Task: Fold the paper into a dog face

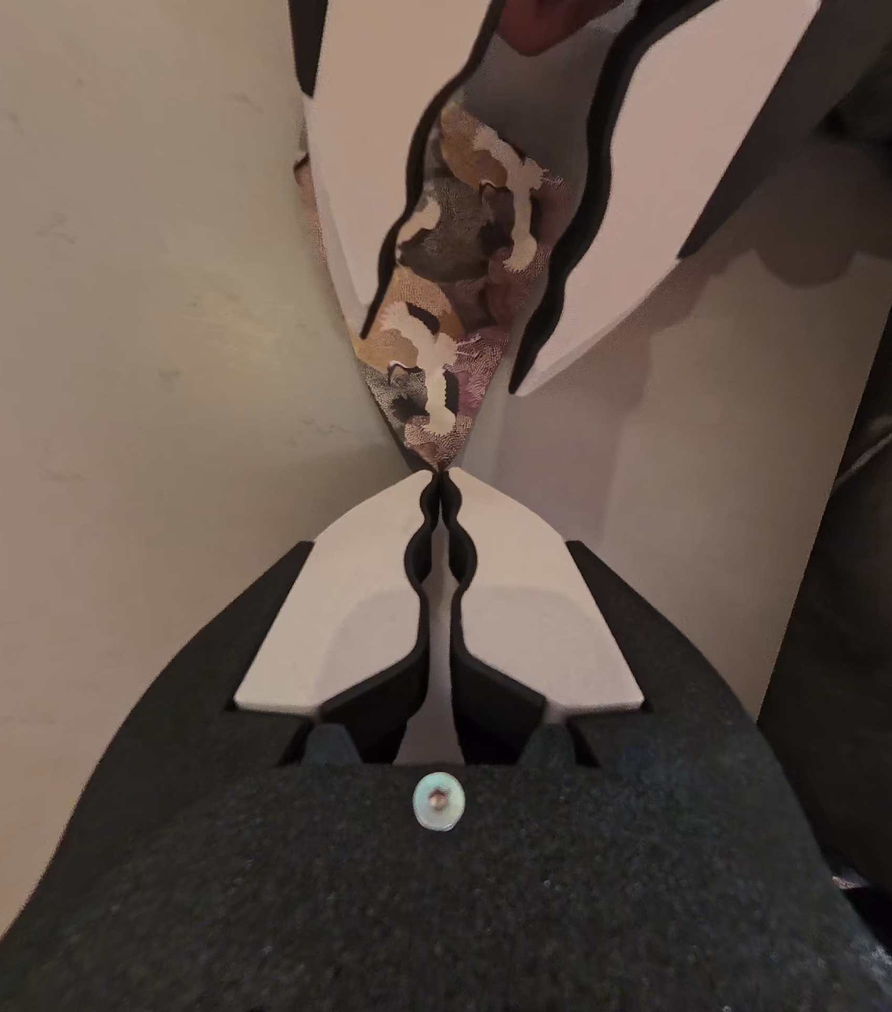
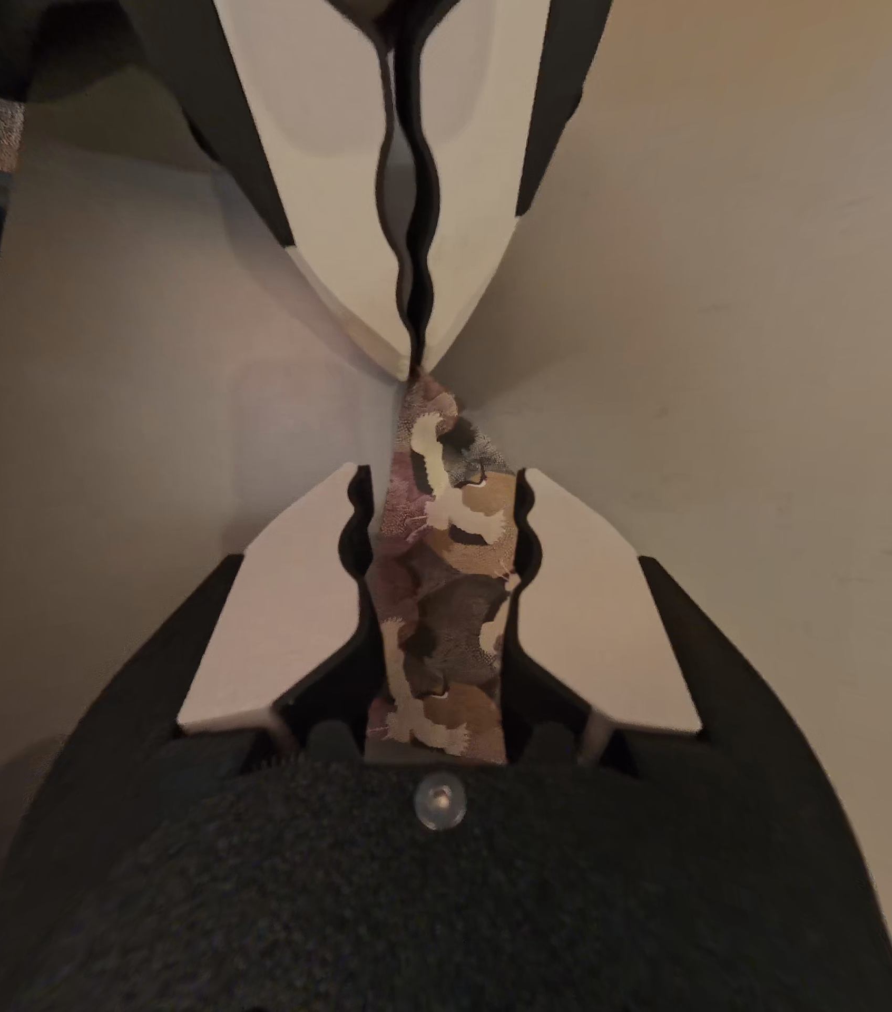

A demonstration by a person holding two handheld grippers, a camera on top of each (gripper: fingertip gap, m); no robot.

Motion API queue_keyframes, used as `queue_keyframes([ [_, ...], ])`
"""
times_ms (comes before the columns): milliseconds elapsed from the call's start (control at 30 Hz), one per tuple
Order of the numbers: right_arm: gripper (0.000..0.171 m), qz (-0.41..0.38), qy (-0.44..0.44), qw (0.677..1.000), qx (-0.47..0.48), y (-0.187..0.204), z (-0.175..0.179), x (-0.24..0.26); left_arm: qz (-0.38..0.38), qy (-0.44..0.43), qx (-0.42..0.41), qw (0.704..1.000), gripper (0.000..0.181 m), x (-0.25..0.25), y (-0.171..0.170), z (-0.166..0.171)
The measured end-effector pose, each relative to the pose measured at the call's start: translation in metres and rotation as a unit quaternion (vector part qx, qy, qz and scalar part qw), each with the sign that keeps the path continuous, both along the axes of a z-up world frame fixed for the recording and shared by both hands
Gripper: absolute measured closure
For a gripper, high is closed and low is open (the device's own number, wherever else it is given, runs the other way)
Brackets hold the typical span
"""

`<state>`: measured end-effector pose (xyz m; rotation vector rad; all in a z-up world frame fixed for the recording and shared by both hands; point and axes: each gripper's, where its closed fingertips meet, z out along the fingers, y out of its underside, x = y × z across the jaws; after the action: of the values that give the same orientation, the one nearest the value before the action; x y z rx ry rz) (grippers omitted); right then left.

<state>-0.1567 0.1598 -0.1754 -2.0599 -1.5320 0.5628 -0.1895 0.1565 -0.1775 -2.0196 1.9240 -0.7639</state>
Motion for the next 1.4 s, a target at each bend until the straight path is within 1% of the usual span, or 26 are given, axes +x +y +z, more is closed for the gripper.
queue_keyframes([
  [100,0.119,0.006,-0.029,1.000,0.003,0.002,-0.013,0.005,-0.002,0.004,0.002,1.000,0.181,0.000,0.001,-0.004],
  [200,0.123,0.020,-0.019,1.000,-0.003,0.001,-0.016,0.000,0.001,0.003,0.003,1.000,0.181,0.000,0.004,-0.005],
  [400,0.122,0.027,-0.005,0.999,-0.018,-0.004,-0.015,-0.003,0.004,0.002,0.003,1.000,0.181,0.001,0.008,-0.005],
  [600,0.116,0.014,-0.001,1.000,-0.009,-0.006,-0.018,-0.003,0.009,0.000,0.004,1.000,0.181,0.003,0.010,-0.005],
  [700,0.112,0.011,-0.006,1.000,0.022,-0.007,-0.020,-0.003,0.013,-0.013,0.003,1.000,0.181,0.006,0.011,0.000],
  [733,0.111,0.006,-0.004,1.000,0.019,-0.008,-0.020,-0.004,0.015,-0.022,0.000,1.000,0.181,0.009,0.011,0.004],
  [867,0.110,0.001,-0.009,1.000,0.018,-0.008,-0.020,-0.005,0.020,-0.055,-0.008,0.998,0.181,0.022,0.005,0.014],
  [967,0.108,-0.005,0.005,1.000,0.024,-0.008,-0.020,-0.008,0.006,-0.067,-0.002,0.998,0.181,0.031,-0.004,0.013],
  [1133,0.106,-0.006,0.014,1.000,0.027,-0.009,-0.020,-0.009,-0.025,-0.048,0.029,0.998,0.181,0.032,-0.016,0.003],
  [1233,0.101,-0.002,-0.003,1.000,0.015,-0.011,-0.018,-0.006,-0.020,-0.039,0.019,0.999,0.181,0.026,-0.015,0.001],
  [1300,0.103,0.000,-0.005,1.000,0.004,-0.013,-0.009,0.000,-0.016,-0.031,0.019,0.999,0.181,0.017,-0.010,0.000],
  [1333,0.108,0.001,-0.004,1.000,0.003,-0.014,-0.002,0.002,-0.016,-0.026,0.020,0.999,0.181,0.012,-0.008,0.000],
  [1400,0.123,0.013,-0.006,1.000,-0.010,-0.018,0.010,0.008,-0.027,-0.016,0.016,0.999,0.181,0.003,-0.007,-0.001],
])
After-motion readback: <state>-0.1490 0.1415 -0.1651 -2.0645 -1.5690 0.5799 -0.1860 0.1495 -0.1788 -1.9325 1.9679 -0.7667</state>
